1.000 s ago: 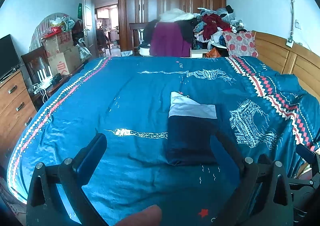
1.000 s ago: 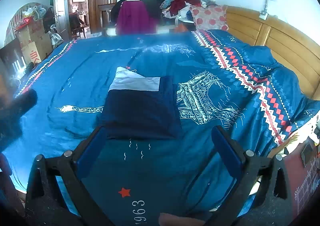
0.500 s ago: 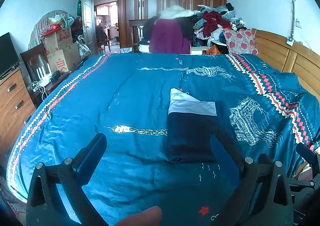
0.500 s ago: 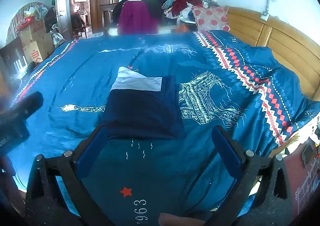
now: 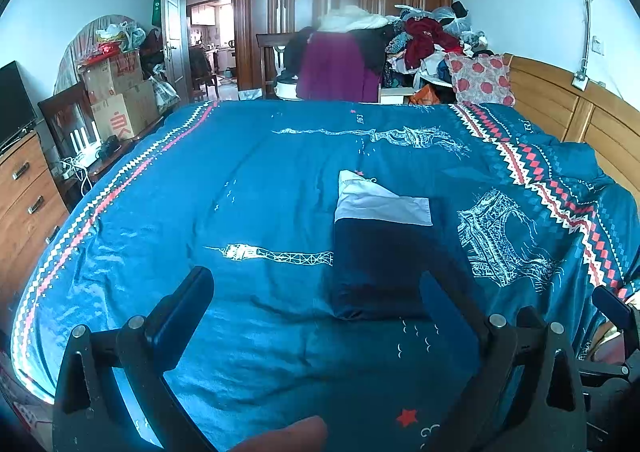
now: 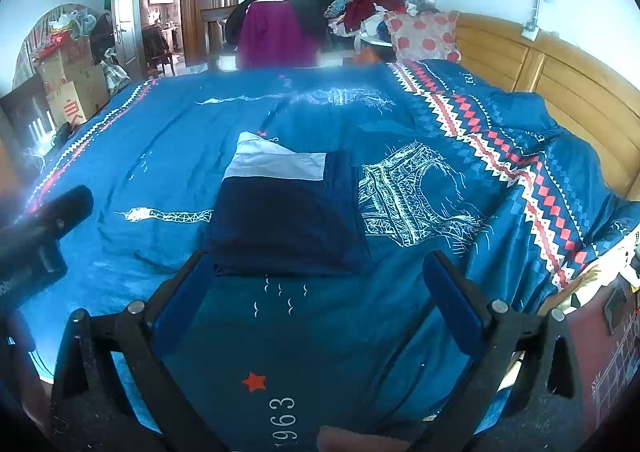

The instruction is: Fold small clothes

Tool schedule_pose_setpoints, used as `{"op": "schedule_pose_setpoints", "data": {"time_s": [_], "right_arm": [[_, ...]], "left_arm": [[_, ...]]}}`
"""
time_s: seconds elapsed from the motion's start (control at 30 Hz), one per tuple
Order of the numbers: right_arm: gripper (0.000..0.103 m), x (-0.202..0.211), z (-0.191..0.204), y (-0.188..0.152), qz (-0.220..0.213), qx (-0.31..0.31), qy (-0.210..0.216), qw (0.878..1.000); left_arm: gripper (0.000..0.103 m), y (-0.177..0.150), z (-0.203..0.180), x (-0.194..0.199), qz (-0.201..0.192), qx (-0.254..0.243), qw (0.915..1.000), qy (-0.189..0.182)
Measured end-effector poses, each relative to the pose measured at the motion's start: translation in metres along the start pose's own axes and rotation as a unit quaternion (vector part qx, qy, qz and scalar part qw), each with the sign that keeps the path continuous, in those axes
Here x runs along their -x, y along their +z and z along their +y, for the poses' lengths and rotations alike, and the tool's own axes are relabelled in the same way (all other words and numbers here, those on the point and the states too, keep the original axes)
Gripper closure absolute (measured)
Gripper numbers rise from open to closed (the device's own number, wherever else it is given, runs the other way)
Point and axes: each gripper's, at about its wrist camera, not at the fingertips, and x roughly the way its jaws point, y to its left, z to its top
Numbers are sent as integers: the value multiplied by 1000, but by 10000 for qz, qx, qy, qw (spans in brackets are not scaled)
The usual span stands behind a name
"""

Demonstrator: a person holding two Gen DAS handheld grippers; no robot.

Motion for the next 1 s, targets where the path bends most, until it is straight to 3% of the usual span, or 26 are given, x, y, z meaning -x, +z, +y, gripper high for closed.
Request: {"op": "schedule_pose_setpoints", "data": {"time_s": [1.0], "right_arm": [[0,2,-2,-2,2,-102,135,9999]], "left_arm": [[0,-1,-3,2,53,-32,10000,-49]]}}
